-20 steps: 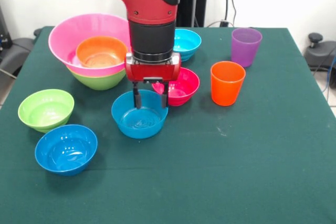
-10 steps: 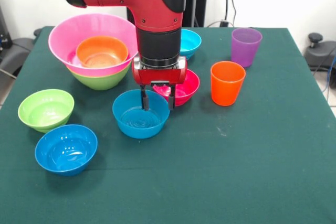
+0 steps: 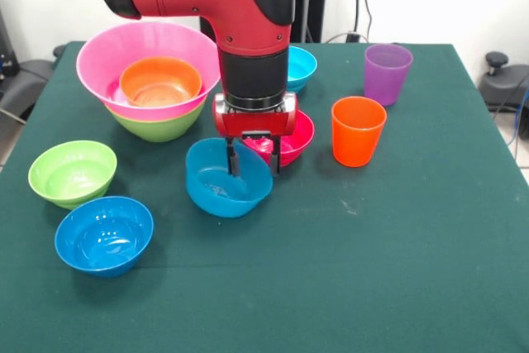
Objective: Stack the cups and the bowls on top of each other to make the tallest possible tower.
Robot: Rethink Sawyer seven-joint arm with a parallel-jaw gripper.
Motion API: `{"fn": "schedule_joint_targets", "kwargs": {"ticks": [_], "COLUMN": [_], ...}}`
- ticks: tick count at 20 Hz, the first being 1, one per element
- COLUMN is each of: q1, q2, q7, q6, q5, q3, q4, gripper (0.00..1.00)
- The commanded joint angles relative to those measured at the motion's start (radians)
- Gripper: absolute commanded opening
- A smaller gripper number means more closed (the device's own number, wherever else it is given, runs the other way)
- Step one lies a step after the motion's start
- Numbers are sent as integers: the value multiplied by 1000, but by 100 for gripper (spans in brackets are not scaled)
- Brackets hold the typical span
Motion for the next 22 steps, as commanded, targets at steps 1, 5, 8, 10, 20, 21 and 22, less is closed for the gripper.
{"fn": "schedule_joint_targets", "kwargs": {"ticks": [1,5,8,10,20,21,22], "q1": [25,33,35,41,54,53,53], "q2": [94,88,90,85,73,74,76], "q7": [100,101,95,102,99,98,96], "q6": [-77,-80,-74,-78,-83,-94,-96], "q5": [1,4,8,8,11,10,13], "q3": [1,-7,-8,-14,-30,-30,-32], "q4": [-33,-32,-37,-34,-33,-36,-39], "gripper": [100,100,100,100,100,100,0]}}
